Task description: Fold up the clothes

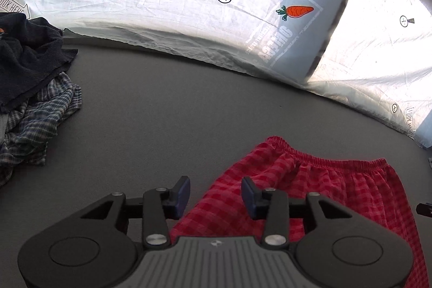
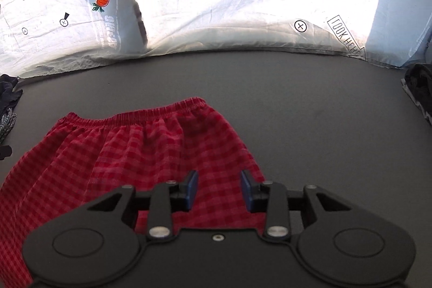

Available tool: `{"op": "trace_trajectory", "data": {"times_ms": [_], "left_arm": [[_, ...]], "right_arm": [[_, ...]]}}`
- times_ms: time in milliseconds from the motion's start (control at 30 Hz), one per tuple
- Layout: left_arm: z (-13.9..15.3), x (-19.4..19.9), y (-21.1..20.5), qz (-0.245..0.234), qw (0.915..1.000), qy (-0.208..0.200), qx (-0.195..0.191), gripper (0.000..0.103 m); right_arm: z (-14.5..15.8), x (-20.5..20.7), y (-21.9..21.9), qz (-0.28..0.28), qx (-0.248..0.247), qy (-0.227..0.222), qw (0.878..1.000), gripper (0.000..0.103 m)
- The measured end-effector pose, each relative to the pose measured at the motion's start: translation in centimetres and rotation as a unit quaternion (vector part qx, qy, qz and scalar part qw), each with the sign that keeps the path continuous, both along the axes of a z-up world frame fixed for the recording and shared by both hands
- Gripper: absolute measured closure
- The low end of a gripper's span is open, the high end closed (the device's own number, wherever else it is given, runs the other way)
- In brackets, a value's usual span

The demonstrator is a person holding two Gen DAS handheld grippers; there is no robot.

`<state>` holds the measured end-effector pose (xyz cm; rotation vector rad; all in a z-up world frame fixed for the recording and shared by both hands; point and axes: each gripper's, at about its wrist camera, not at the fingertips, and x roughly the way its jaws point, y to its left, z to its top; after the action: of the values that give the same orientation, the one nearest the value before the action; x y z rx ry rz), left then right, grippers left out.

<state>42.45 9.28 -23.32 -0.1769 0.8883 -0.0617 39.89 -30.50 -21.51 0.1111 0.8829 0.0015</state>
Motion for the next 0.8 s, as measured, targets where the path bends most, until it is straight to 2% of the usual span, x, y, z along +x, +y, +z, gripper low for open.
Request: {"op": "trace_trajectory", "data": {"times_ms": [100, 233, 333, 500, 533, 600, 633, 800], "left_arm": [[-0.2, -4.4, 2.4, 0.029, 0.9992, 0.025, 0.013, 0.055], [-0.9, -9.2, 4.4, 0.070, 0.9955, 0.059, 0.022, 0.054], [-1.8, -12.0, 5.6, 0.097, 0.9924, 0.076, 0.008, 0.053], [-2.5, -13.9, 4.8, 0.091, 0.9941, 0.057, 0.017, 0.055], [-2.5, -14.0, 4.5, 0.089, 0.9944, 0.053, 0.020, 0.058], [-2.5, -14.0, 4.0, 0.082, 0.9955, 0.044, 0.014, 0.085], [-2.5, -13.9, 3.8, 0.079, 0.9958, 0.046, 0.006, 0.103], [-1.1, -14.2, 1.8, 0.069, 0.9965, 0.014, -0.045, 0.103]], "right_arm": [[-0.8, -4.1, 0.9, 0.005, 0.001, 0.024, 1.000, 0.080], [-1.9, -8.8, 1.4, 0.002, -0.006, 0.055, 0.998, 0.080], [-2.6, -11.1, 1.4, -0.001, -0.017, 0.070, 0.997, 0.080], [-3.6, -12.6, 0.8, -0.009, -0.032, 0.084, 0.996, 0.077], [-3.7, -12.6, 0.6, -0.014, -0.031, 0.086, 0.996, 0.075], [-3.7, -12.9, 0.3, -0.022, -0.025, 0.085, 0.996, 0.068], [-3.7, -13.0, 0.1, -0.024, -0.023, 0.086, 0.996, 0.067], [-3.6, -13.4, -0.9, -0.038, -0.011, 0.088, 0.995, 0.061]]}}
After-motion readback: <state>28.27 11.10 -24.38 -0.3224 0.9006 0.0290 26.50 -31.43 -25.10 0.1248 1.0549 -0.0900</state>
